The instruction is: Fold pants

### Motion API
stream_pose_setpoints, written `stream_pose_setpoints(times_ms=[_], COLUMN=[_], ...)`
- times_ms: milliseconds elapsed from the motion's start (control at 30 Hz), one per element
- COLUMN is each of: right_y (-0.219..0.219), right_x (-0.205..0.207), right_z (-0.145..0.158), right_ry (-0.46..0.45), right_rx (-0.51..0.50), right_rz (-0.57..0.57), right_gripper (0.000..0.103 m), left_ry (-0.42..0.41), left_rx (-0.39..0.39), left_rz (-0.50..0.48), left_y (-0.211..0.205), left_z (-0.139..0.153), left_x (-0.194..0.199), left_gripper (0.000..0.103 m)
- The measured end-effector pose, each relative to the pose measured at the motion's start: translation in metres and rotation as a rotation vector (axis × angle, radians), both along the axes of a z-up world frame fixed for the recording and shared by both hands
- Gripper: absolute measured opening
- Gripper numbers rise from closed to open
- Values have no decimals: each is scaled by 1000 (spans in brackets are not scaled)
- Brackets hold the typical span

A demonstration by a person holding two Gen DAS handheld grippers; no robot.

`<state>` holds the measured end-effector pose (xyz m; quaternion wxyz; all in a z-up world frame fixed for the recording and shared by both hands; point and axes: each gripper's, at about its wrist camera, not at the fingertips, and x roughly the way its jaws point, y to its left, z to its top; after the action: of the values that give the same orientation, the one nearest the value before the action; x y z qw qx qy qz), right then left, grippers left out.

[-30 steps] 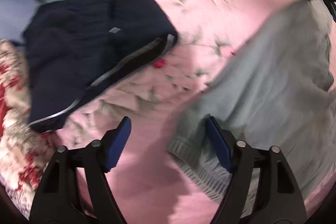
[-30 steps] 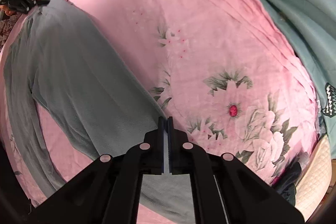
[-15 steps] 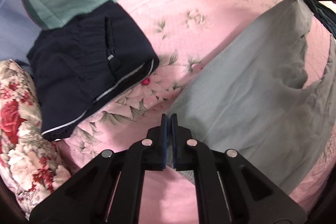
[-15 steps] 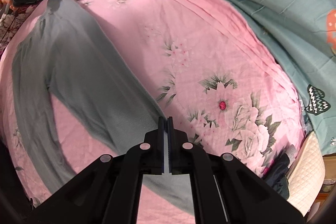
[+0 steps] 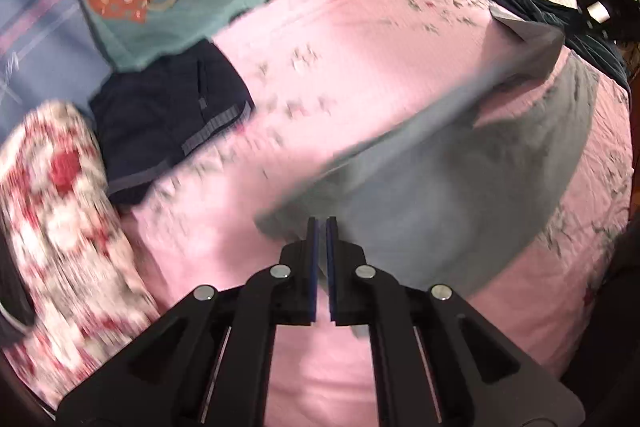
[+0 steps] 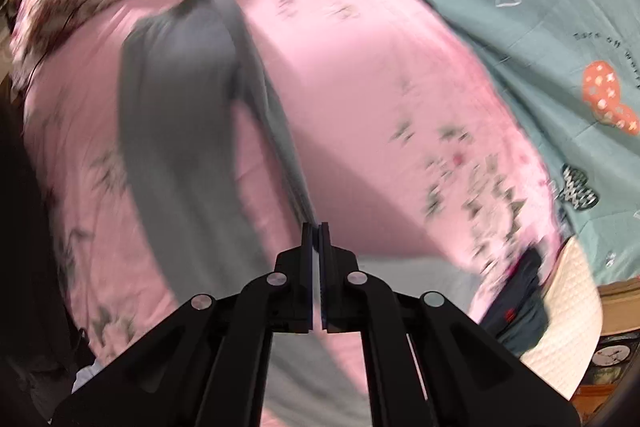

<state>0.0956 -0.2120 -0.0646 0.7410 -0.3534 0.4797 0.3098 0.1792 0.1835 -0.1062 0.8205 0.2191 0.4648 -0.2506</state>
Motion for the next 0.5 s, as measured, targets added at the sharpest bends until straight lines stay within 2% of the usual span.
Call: stream_pose_setpoints(times_ms=[100,233,300,333,367,400,433,467,500], right_y=[2,4,9,14,20,25,34,43,54], right_x=[-37,-67,-68,-65,-61,-57,-52,-49,-47], right_z=[-35,-75,-81,-78,-72,-66,-56,-50,-47], right_ry=[55,116,116,108,80,56,4,-47,-82], right_rx=[-21,-46,-42,-25,5,32,68,85,85], right_rz=[-2,-13,-42,-50,-57,-59,-49,-21,21], right_gripper=[0,0,0,5,10,34,51,51,51], left_ry=[52,113,124,136,141,145,137,120,121], left_rx=[12,14,-10,-40,-70,-99,-129,-157,-188], left_rz=[20,53,73,100,128,160,203,232,248], left_y=[3,5,5,7,9,12,16,19,22], left_z=[-23,-51,-56,-54,-52,-49,-46,-43,-41], left_x=[-20,-39,-39,-34,-28,-21,-13,-7,-1], left_gripper=[3,3,4,5,20,35,69,76,76])
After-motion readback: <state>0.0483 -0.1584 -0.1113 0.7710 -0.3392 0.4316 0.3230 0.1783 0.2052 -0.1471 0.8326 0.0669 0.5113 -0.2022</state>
